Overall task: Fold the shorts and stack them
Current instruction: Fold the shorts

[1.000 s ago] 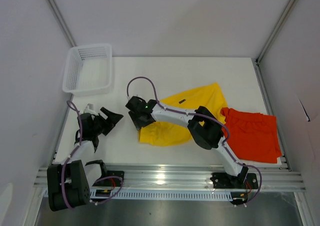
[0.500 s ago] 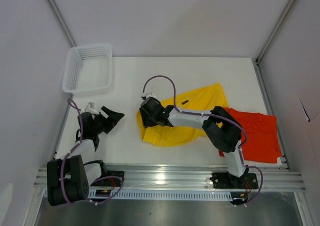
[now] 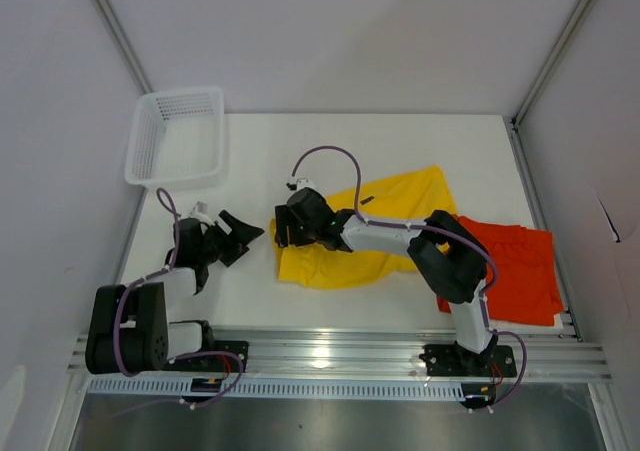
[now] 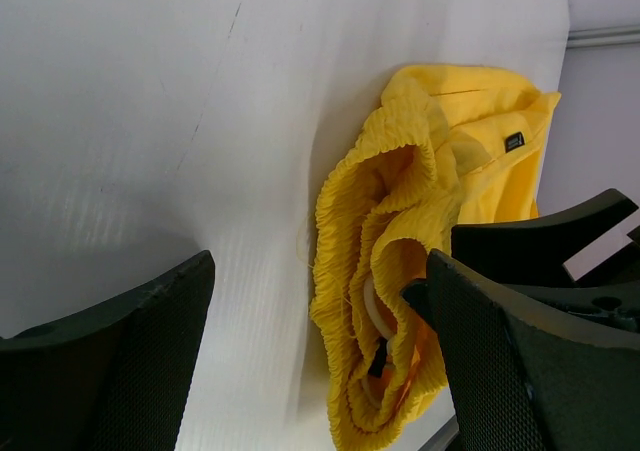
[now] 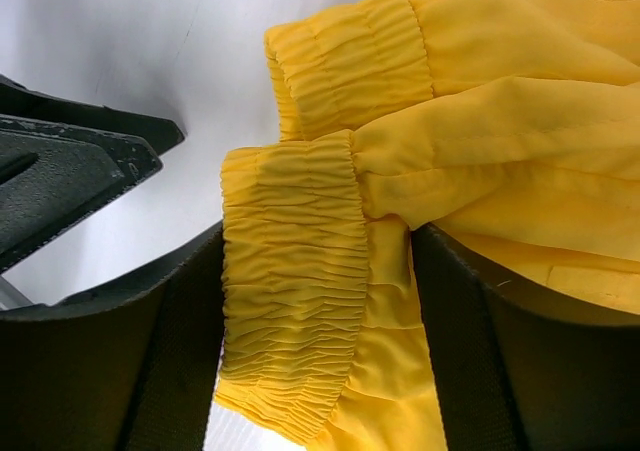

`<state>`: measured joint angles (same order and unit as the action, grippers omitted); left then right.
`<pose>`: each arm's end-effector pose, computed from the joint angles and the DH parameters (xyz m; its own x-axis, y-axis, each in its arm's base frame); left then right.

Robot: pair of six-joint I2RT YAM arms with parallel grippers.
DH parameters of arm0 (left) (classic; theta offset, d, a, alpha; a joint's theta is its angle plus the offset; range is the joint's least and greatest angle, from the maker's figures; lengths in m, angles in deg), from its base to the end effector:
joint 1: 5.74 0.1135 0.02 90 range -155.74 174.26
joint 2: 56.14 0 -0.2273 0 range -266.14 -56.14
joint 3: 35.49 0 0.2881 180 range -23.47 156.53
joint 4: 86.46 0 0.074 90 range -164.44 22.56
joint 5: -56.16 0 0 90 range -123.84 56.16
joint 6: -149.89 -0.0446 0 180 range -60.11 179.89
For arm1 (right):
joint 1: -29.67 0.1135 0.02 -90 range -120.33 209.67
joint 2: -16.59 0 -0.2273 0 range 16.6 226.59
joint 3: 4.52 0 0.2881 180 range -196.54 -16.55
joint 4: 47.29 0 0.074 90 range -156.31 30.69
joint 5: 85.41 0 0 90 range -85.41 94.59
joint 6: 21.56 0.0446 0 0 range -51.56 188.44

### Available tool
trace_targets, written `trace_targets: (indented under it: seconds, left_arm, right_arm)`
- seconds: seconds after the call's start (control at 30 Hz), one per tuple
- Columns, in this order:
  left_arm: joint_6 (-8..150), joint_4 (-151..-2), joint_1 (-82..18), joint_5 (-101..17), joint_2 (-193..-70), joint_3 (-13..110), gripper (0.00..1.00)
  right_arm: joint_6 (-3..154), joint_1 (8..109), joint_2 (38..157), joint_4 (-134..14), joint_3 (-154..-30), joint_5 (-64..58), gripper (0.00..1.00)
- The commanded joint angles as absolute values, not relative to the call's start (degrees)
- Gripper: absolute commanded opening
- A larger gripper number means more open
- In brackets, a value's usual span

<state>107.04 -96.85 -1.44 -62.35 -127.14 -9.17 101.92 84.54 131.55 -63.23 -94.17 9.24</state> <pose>0.2453 -0.0029 0.0621 -0.6221 -0.6928 -0.3647 -0.1892 0.5851 -0.7886 0.2708 0.3786 0.1183 -0.7468 -0.1059 -0.6566 -0.4414 0.8174 0.3702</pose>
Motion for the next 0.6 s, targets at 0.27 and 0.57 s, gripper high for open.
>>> trace_targets:
  seconds: [0.27,0.57]
  left_arm:
    - [108.8,-107.9,-3.5,-62.5,-137.2,-7.5,0.87]
    - [109.8,-114.8,-5.1,-63.8,-143.3,-8.3,0.83]
  right_arm:
    - [99.9,84.2,135.8,-69.1,-103.1,11.4,0.73]
    - [103.0,83.5,136.0,-64.9,-100.0,10.7,0.59]
